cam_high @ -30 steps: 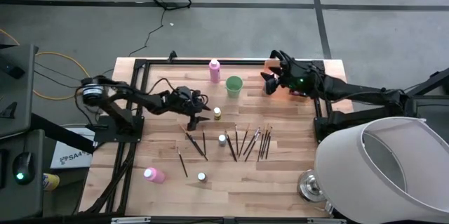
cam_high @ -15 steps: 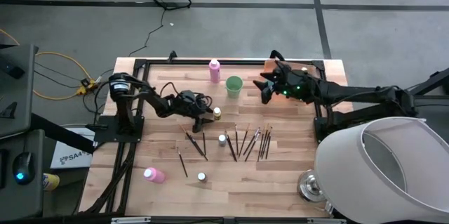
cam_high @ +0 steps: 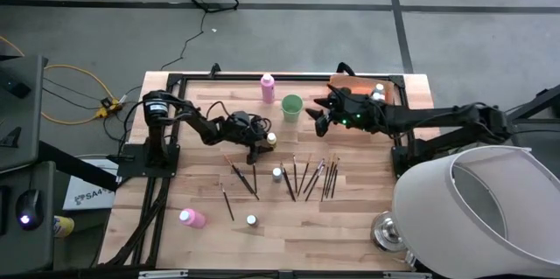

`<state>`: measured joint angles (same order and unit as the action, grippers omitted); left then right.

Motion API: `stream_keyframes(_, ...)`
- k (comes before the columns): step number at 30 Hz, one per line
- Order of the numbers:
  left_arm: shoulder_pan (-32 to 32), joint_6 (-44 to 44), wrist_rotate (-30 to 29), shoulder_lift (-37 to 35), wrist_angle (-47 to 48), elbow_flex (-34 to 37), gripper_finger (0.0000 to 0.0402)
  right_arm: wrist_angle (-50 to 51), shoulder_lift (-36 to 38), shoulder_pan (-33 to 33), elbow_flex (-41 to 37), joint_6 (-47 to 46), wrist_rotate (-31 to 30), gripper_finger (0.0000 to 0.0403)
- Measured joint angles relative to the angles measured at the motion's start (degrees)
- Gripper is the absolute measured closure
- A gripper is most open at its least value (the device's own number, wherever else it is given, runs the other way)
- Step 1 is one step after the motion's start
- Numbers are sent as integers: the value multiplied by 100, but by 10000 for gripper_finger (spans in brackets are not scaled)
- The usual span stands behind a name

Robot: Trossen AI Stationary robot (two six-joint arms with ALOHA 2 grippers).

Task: Pick & Place Paint Supplies
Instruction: Put the small yellow paint bottle into the orange bin

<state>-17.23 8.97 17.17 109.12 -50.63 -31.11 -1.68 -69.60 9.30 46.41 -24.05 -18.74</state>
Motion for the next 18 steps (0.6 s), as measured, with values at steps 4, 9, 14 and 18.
stream_keyframes(4, 0, -26, -1, 0, 2, -11, 222, -4, -206, 0, 0, -150, 235, 171)
stream_keyframes(9, 0, -70, 26, 0, -19, -11, 284, -229, -582, -70, 0, -99, 533, 171)
stream_keyframes(14, 0, -121, 33, -9, -21, -11, 300, -606, -1016, -155, 0, 3, 893, 171)
stream_keyframes(18, 0, -225, 31, -20, -13, -11, 298, -620, -1237, -273, 230, 129, 1156, 171)
